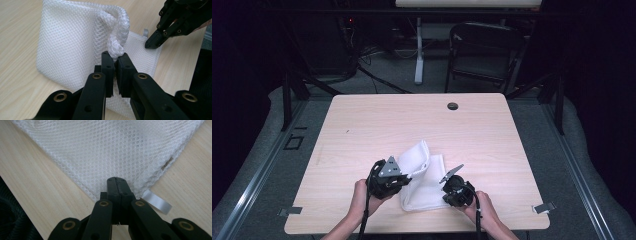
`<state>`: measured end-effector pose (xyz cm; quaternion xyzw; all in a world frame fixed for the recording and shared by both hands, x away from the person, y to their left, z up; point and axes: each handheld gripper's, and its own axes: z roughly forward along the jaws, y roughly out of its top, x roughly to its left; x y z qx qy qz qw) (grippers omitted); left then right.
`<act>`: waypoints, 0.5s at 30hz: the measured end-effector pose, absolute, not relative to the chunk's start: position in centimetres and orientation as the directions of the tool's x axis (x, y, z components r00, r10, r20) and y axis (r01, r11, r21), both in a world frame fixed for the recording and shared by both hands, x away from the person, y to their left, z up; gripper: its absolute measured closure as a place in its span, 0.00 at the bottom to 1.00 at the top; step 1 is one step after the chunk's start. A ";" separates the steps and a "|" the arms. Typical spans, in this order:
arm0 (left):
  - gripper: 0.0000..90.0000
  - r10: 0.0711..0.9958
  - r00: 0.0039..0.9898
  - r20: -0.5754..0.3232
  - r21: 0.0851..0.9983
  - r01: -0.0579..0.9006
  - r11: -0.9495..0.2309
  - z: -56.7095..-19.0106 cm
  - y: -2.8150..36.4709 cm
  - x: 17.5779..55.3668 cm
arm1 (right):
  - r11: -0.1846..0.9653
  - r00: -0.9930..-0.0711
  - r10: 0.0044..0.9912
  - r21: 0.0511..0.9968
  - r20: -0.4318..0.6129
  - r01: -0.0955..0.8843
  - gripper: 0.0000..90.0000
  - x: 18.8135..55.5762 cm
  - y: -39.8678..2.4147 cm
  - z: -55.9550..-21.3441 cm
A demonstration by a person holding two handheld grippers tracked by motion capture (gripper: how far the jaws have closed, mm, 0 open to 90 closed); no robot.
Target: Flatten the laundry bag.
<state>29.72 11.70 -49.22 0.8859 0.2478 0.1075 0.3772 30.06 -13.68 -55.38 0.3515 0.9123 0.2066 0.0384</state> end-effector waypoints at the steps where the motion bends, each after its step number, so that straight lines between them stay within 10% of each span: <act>1: 0.95 0.524 0.852 0.003 0.723 0.360 -0.589 -49.2 11.9 29.7 | 0.670 -0.751 0.656 0.402 0.073 0.624 1.00 30.1 -13.7 -55.4; 15: 0.95 0.564 0.826 -0.001 0.725 0.390 -0.568 -48.8 14.3 29.4 | 0.673 -0.745 0.664 0.390 0.054 0.628 1.00 29.9 -13.6 -55.3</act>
